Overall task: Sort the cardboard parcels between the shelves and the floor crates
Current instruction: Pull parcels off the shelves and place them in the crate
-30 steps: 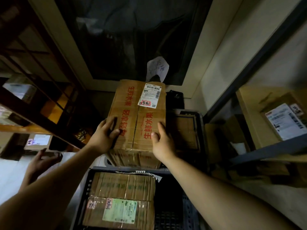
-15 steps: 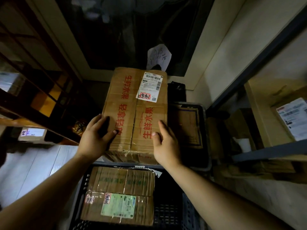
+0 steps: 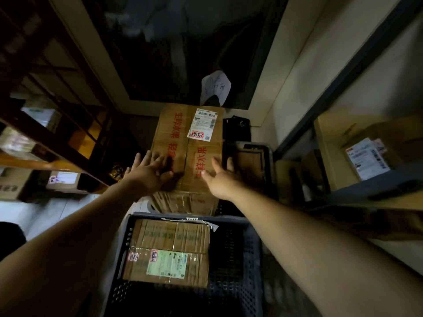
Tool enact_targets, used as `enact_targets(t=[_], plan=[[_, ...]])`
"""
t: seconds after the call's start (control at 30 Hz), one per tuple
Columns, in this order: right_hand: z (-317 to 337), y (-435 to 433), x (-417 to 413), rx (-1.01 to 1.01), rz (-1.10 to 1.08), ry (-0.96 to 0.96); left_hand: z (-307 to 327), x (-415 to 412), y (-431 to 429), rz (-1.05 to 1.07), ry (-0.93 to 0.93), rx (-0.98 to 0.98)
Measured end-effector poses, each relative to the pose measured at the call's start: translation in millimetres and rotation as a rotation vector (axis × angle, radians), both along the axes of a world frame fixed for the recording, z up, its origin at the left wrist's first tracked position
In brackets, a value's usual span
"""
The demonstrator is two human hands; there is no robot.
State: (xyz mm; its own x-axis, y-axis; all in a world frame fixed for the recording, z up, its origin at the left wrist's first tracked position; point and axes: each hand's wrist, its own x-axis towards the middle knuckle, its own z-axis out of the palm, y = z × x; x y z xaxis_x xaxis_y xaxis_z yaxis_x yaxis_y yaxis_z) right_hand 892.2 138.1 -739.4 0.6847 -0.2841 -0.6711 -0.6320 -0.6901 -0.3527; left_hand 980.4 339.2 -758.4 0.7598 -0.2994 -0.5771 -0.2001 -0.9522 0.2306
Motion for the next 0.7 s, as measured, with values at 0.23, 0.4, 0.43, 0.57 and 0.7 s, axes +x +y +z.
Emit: enact_targets(t=[0.23,0.4,0.43,0.57,0.7], plan=[[143.1,-22.4,-69.3,-0.048,0.097,0.033,134.1,-83.8,-1.8,0.009,0.058,0.029],[223.2,-34.9,-120.8,-0.052,0.108,0.026,208.8,-126.2,1.0,0.045,0.038,-0.015],[238.1,-36.8,-131.4,-0.062,0.115,0.017,229.1,-136.6,-3.2,0.051,0.015,-0.043],[297.8,-43.1,-180.9,-0.095,0.117,-0.061,296.8,-187.5,-21.5,0.082,0.001,-0.118],[348.9,-46.1,-227.0,-0.157,0.080,-0.132,347.6,-225.0,-35.1,0.025,-0.063,-0.168]])
